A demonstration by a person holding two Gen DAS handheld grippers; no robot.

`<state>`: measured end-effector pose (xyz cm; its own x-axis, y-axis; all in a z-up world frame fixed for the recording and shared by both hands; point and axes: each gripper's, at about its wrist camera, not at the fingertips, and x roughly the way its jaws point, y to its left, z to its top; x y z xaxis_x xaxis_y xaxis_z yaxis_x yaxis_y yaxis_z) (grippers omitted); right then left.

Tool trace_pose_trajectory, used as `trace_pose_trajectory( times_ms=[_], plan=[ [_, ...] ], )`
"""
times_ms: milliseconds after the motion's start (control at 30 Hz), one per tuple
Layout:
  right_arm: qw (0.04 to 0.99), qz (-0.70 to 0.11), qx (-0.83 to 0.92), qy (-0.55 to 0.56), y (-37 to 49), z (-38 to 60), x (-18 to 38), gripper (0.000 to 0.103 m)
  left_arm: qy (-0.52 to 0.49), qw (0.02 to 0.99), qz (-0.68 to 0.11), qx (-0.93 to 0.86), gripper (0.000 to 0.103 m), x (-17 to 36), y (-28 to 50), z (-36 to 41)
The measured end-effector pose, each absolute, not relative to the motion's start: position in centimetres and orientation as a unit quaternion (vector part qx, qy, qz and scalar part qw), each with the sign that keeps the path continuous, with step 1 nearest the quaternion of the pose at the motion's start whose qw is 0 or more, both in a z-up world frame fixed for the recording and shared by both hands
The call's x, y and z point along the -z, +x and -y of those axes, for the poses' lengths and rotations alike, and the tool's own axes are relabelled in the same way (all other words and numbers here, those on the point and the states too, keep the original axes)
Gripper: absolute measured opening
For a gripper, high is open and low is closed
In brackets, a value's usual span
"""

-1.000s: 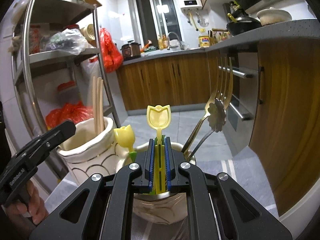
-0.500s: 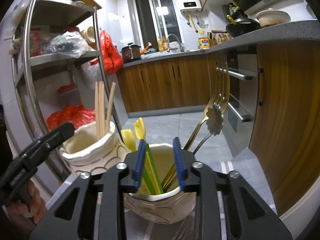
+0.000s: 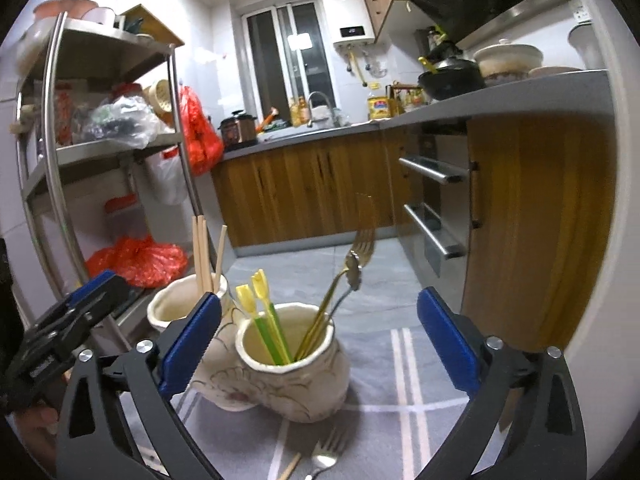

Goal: Organize utensils
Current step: 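Withdraw both tools from the holder back toward the remaining utensils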

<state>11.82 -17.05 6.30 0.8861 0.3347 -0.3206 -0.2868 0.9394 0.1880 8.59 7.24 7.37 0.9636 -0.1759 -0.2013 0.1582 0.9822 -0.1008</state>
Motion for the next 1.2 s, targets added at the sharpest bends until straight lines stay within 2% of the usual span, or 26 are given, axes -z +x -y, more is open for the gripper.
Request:
trace_pose_trajectory(
  times_ms=[67, 100, 767, 1200],
  plan=[
    [0.969, -0.181, -0.157, 0.069, 11.5, 17.4, -6.0, 0.098, -0.039, 0.991, -0.104, 0.073, 0.097, -7.7, 7.7, -7.1],
    [0.968, -0.183, -0.155, 0.069, 11.4, 17.5, -5.9, 0.098, -0.037, 0.991, -0.105, 0.069, 0.097, -7.7, 7.3, -7.0],
    [0.96, -0.227, -0.149, 0.061, 9.1, 19.9, -3.0, 0.098, -0.021, 0.983, -0.178, 0.04, 0.097, -5.3, 3.3, -4.8],
    [0.942, -0.29, -0.163, 0.043, 10.3, 21.5, -0.7, 0.098, 0.01, 0.96, -0.268, 0.081, 0.097, -1.1, 2.7, -0.2]
  ],
)
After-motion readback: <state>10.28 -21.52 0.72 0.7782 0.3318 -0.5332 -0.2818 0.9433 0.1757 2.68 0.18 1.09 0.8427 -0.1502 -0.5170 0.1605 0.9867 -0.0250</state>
